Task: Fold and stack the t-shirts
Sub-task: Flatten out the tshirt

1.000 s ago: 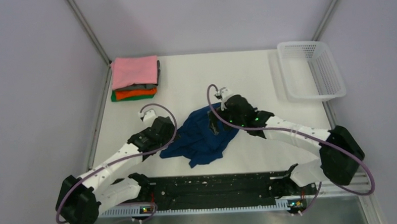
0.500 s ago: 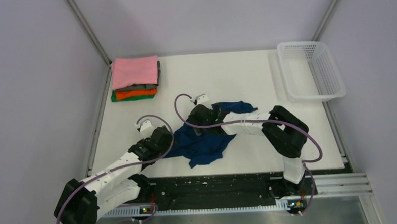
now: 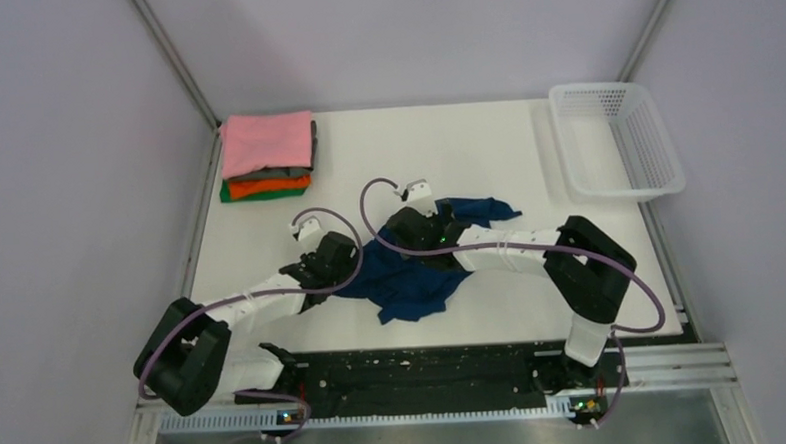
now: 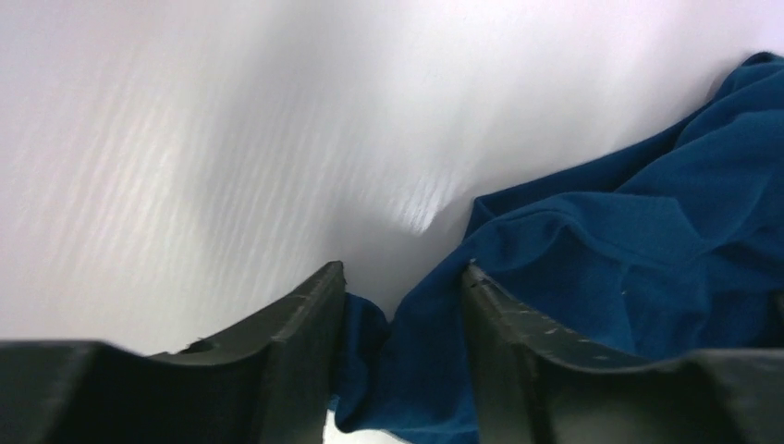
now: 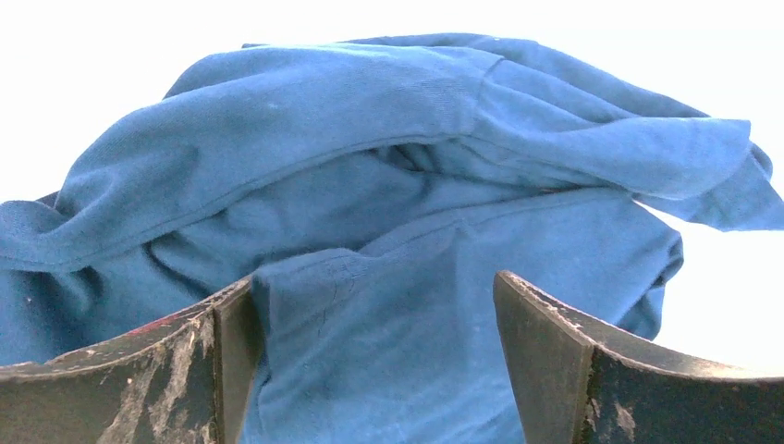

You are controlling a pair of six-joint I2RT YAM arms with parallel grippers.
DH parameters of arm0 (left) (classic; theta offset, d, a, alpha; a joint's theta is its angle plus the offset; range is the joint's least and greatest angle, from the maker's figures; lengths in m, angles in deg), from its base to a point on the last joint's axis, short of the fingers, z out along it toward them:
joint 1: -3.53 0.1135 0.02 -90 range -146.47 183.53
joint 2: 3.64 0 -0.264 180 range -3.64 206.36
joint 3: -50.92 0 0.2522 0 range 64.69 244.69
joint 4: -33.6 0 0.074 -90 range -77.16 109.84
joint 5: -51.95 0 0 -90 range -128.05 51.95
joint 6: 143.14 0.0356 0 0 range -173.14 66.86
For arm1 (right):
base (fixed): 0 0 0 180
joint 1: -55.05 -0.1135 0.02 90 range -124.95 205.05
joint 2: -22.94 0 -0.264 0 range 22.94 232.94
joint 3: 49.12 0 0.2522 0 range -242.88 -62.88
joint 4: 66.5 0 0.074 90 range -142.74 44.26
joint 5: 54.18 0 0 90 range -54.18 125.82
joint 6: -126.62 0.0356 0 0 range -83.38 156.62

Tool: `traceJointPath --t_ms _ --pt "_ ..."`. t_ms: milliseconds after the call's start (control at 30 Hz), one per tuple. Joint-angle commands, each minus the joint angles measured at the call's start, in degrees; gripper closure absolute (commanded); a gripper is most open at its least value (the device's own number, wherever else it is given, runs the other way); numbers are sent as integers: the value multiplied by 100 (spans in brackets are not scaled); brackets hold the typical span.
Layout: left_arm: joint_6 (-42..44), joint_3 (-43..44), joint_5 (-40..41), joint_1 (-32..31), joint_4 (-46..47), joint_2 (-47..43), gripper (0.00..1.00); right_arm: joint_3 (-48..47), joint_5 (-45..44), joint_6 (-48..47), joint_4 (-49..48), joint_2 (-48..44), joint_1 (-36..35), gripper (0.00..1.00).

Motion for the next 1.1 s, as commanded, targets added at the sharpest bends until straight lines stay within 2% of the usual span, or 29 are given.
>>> traceJointPath --t_ms 0,67,100,200,367,500,600,667,900,1067 --pt "4 205 -305 3 -46 502 55 311 -184 224 -35 -587 131 15" --pt "13 269 -298 2 -18 632 63 481 -57 276 -55 -666 262 17" --pt "9 320 -283 4 -25 679 70 538 33 292 -87 -692 327 18" --pt "-23 387 -261 5 -83 736 99 721 477 272 -407 -726 493 19" --pt "0 318 -358 7 -93 575 100 833 1261 215 -1139 -631 549 26" --pt "-37 135 -417 4 -46 263 100 792 1559 195 -1584 -488 549 43" --pt "-69 59 -391 5 -126 63 100 761 1649 197 -1639 -456 548 74" --pt "-94 13 -317 5 -178 -80 100 798 1616 196 -1596 -517 543 100" --pt "-118 38 -79 8 -443 -549 100 1171 1153 112 -1426 -1235 612 100" --pt "-167 442 675 8 -1126 -1215 100 1203 227 -414 -819 -2160 842 100"
